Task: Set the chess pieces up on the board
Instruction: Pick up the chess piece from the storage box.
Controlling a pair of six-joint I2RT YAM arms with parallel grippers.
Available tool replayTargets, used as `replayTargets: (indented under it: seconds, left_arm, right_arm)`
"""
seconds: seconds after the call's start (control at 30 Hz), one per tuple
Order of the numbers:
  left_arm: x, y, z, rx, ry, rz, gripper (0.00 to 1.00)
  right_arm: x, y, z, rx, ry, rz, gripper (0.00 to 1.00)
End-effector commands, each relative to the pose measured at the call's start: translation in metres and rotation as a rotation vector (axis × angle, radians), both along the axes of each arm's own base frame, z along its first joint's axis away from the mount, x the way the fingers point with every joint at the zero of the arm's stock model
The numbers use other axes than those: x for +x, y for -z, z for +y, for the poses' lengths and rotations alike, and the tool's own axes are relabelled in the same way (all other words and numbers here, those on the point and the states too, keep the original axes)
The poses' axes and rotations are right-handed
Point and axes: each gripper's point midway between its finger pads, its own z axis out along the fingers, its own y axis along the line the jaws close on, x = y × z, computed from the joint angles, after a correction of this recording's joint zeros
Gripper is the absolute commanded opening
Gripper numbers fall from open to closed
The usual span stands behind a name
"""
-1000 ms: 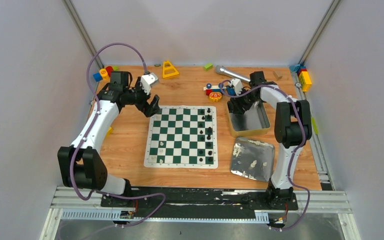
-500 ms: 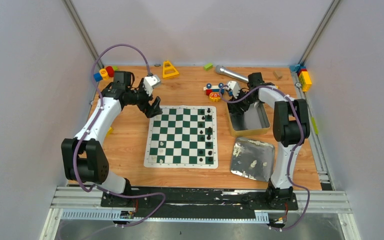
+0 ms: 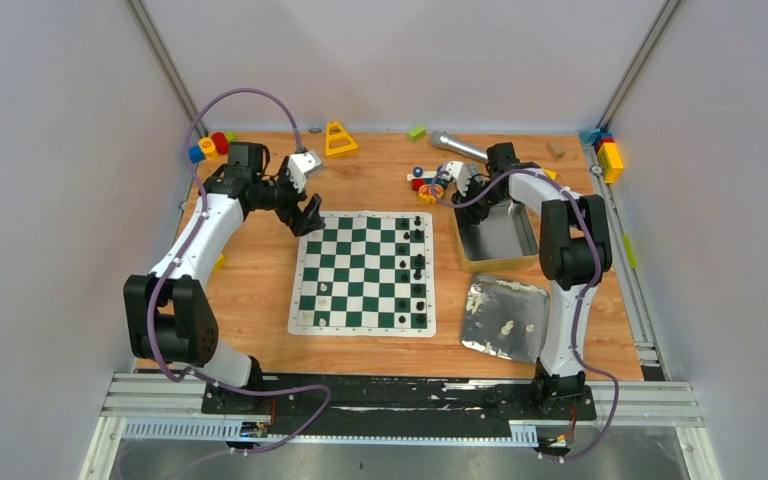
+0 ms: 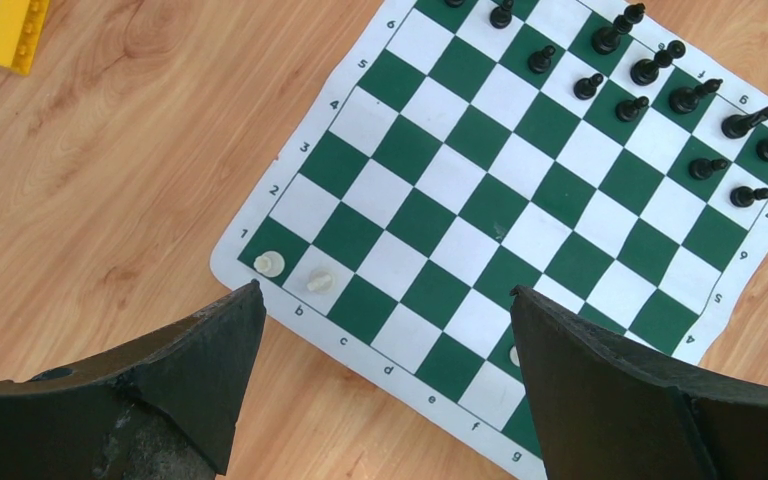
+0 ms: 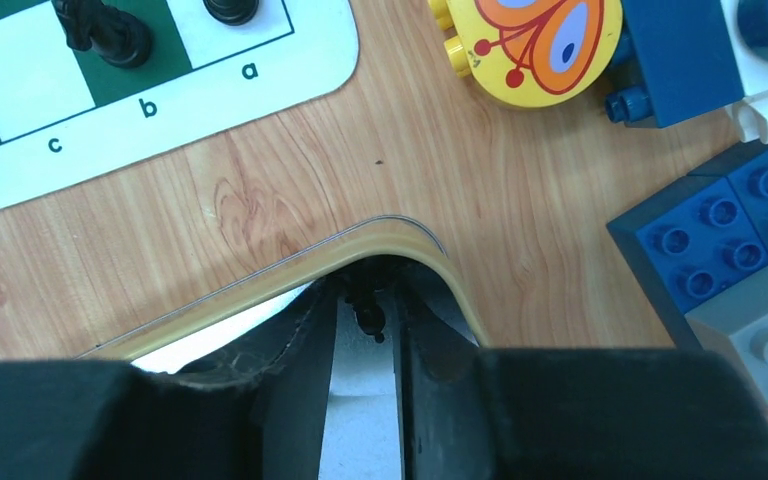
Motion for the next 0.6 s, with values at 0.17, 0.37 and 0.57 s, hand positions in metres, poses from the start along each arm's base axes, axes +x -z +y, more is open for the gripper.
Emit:
replayTargets:
  seconds: [0.17, 0.37, 0.57]
  left_arm:
    - [0.006, -0.020, -0.004, -0.026, 0.029, -0.061, 1.00]
    - [0.004, -0.025, -0.007, -0.044, 0.042, -0.073, 1.00]
    - [0.000, -0.032, -0.013, -0.080, 0.064, -0.082, 1.00]
  right_arm:
    - [-0.022, 0.015, -0.009, -0.044, -0.006, 0.087, 0.07]
    - [-0.029, -0.003, -0.027, -0.050, 0.048, 0.104, 0.00]
    - [-0.052, -0.019, -0.035, -0.026, 0.079, 0.174, 0.00]
